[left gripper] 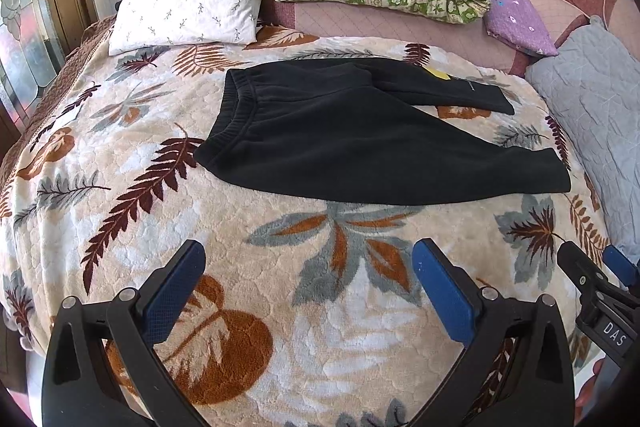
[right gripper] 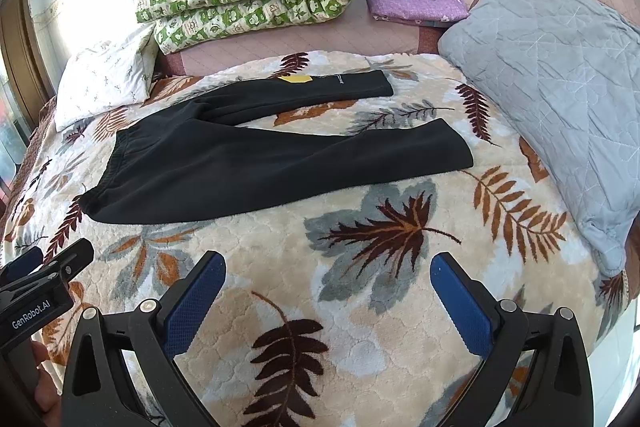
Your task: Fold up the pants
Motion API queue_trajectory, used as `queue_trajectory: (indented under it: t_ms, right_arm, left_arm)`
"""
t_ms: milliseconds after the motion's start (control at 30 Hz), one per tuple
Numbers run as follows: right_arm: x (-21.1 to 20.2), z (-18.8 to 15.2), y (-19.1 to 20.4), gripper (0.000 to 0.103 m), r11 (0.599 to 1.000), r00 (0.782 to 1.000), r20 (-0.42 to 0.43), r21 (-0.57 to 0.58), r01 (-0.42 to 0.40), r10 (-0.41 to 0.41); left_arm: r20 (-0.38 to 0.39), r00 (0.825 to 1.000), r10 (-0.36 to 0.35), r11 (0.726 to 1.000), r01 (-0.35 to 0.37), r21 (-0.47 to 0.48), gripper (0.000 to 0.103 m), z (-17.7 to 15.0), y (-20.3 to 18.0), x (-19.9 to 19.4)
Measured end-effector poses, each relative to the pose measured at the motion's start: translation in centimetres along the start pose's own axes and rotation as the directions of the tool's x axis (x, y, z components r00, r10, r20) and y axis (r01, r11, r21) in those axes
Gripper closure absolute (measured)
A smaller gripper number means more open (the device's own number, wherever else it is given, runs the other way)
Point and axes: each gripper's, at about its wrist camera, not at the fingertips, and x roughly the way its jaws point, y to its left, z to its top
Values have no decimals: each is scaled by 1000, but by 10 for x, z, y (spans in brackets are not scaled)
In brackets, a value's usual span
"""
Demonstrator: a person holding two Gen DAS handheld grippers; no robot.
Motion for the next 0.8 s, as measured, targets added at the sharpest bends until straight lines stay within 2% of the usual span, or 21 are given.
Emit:
queue_trajectory:
  t_ms: [800]
  right_arm:
    - [7, 0, 1, 0, 1000, 1000, -14, -3, -5, 5]
  left_arm:
    - [-15, 1000, -5, 1000, 5, -2, 0, 0, 2, 8]
